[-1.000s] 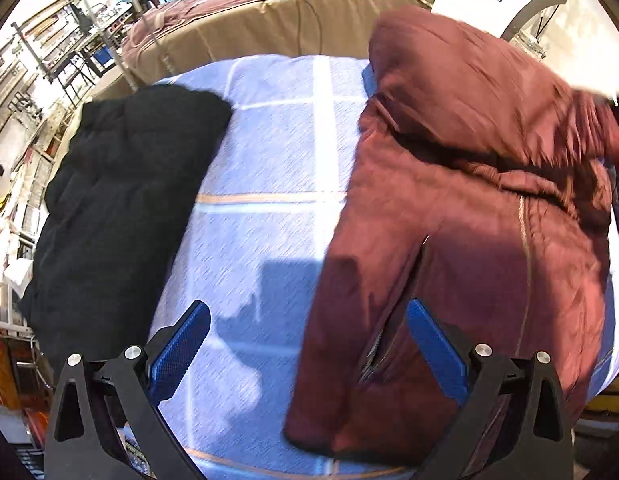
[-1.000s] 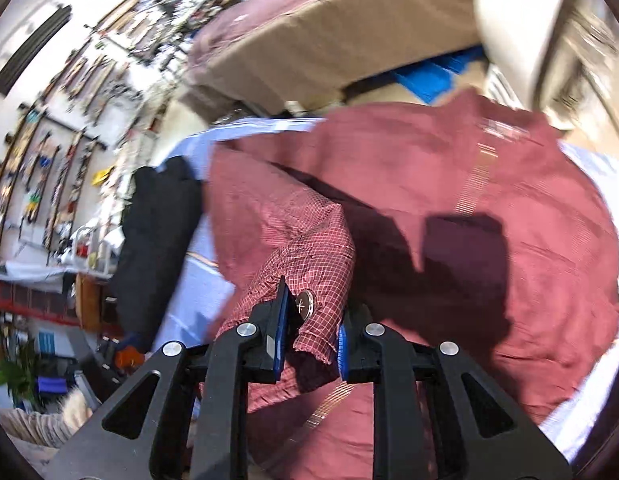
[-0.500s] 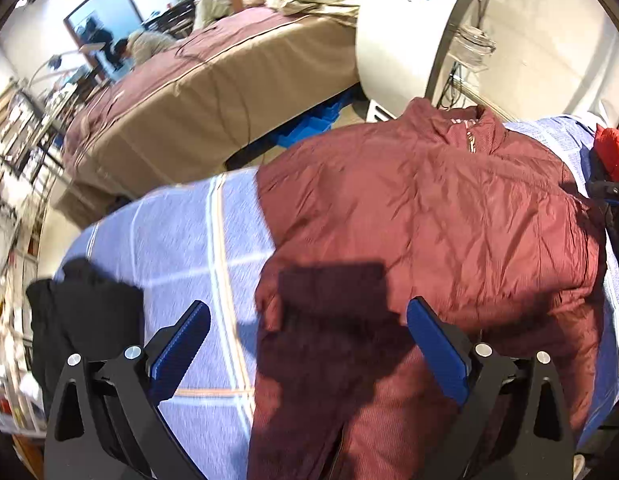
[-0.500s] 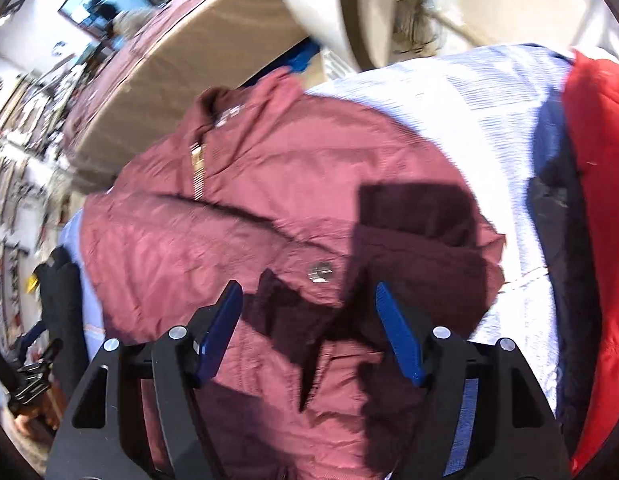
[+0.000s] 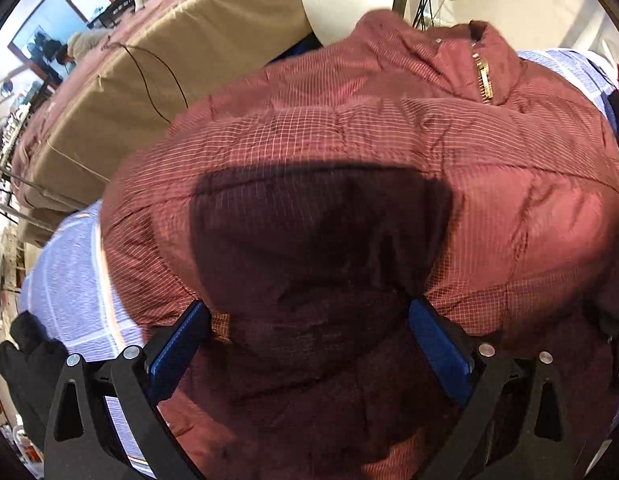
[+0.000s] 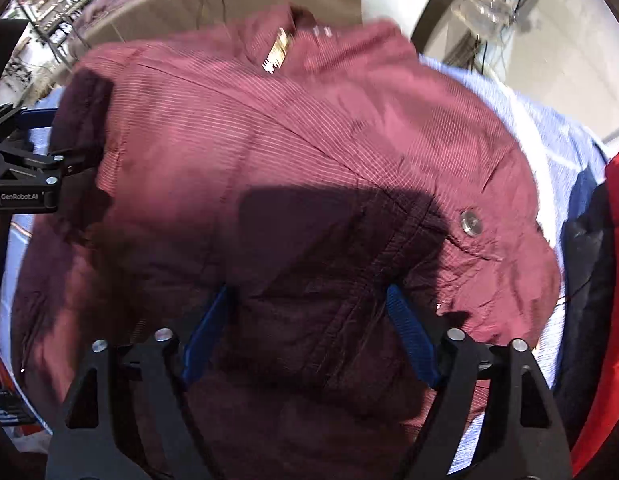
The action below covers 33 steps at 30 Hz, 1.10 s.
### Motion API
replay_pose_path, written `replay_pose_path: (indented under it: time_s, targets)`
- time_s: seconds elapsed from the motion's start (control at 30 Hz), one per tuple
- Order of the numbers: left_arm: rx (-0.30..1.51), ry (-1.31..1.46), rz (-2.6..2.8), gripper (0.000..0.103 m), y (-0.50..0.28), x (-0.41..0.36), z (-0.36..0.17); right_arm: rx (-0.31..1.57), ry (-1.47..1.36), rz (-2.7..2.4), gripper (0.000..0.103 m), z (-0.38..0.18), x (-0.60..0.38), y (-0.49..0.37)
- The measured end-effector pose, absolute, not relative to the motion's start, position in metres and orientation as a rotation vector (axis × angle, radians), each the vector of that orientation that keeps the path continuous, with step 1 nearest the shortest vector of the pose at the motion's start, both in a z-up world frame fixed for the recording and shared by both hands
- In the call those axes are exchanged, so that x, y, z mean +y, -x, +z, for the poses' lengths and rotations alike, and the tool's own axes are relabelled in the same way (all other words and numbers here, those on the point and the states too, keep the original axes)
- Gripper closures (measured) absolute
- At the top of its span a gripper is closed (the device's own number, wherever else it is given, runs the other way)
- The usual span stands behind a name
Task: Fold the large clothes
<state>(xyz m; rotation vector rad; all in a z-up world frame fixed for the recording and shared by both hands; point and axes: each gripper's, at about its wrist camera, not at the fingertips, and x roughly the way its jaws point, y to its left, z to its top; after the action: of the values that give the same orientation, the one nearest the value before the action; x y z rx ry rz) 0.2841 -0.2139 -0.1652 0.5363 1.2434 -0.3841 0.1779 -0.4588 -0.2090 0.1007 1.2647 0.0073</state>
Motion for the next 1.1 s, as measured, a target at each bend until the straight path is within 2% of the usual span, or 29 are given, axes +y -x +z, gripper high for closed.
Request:
replay_pose_path:
  time_s: [0.27, 0.63, 0.8, 0.93, 1.1]
  targets:
    - [1.339, -0.544, -0.334, 0.004, -0.308, -0.229, -0.187, 1.331, -0.078, -0.027, 0.005, -0.241, -0.454, -0.204]
    - [1.285, -0.53, -0.343, 0.004, -0.296, -0.225, -0.184, 1.295, -0.103, -0.131, 0.005, -0.254, -0.453, -0.21]
    - [1.235, -0.544, -0.384, 0.005, -0.272, -0.206, -0.159, 1.294, -0.098, -0.139, 0.005, -0.251, -0.452, -0.207]
    - [1.17, -0.501, -0.426, 0.006, -0.232, -0.159, -0.129, 1.331, -0.172, -0.122, 0.005, -0.233, -0.464, -0.201]
    - [1.217, -0.473, -0.373, 0.006, -0.179, -0.059, -0.123, 1.265, -0.359, -0.111, 0.005, -0.206, -0.485, -0.151]
